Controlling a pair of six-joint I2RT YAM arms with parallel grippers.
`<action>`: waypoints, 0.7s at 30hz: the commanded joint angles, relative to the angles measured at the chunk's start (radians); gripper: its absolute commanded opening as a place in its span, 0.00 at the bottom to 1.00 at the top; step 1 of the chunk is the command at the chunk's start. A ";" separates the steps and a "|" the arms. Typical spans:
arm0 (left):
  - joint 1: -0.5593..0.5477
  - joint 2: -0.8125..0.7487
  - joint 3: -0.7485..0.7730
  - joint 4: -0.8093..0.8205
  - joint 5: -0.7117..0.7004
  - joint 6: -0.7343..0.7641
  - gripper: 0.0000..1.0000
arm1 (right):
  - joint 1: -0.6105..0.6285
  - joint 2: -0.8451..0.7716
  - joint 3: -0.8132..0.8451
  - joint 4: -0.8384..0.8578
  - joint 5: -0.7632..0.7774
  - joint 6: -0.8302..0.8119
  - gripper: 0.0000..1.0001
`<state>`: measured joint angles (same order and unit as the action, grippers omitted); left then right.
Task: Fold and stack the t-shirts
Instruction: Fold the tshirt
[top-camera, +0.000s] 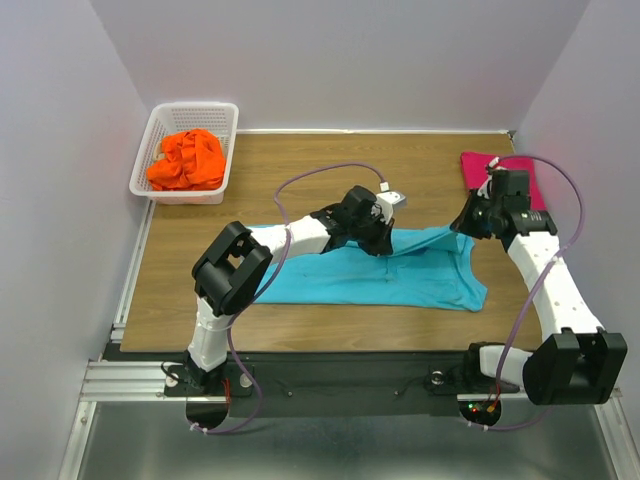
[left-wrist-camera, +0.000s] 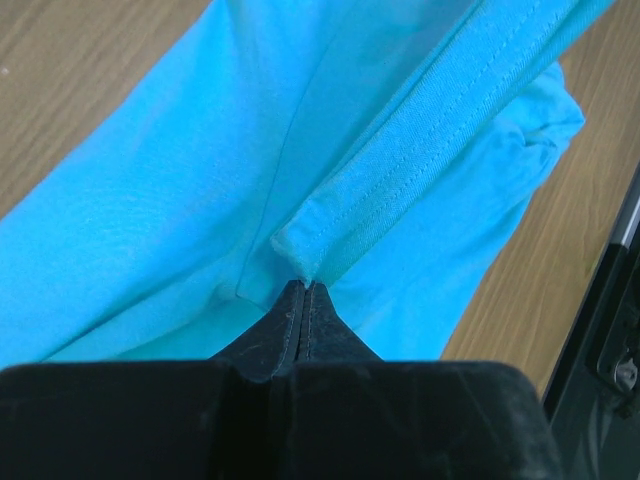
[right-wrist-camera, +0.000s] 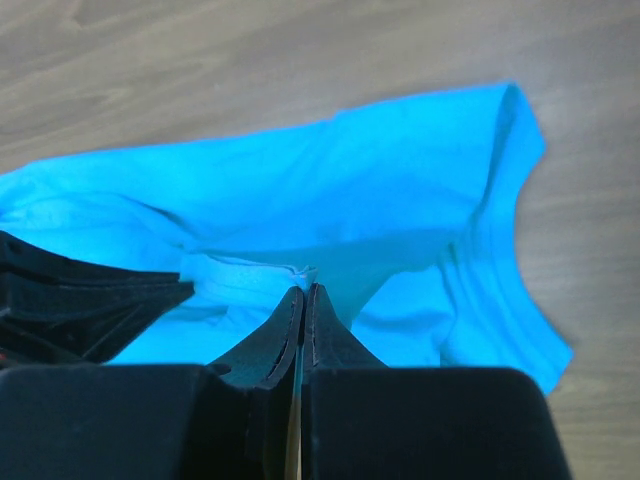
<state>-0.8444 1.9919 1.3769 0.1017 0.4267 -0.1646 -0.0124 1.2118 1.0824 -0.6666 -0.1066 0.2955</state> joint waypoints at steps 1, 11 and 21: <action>-0.002 -0.024 0.024 -0.091 0.055 0.072 0.05 | 0.000 -0.050 -0.065 -0.085 0.007 0.086 0.01; -0.002 0.036 0.022 -0.160 0.099 0.100 0.25 | 0.000 0.031 -0.226 -0.153 0.028 0.229 0.25; 0.017 -0.100 -0.005 -0.165 -0.052 0.041 0.79 | 0.000 0.098 -0.081 -0.099 0.249 0.133 0.56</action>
<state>-0.8421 2.0277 1.3766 -0.0685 0.4610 -0.0845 -0.0124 1.2648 0.9062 -0.8261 -0.0132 0.4744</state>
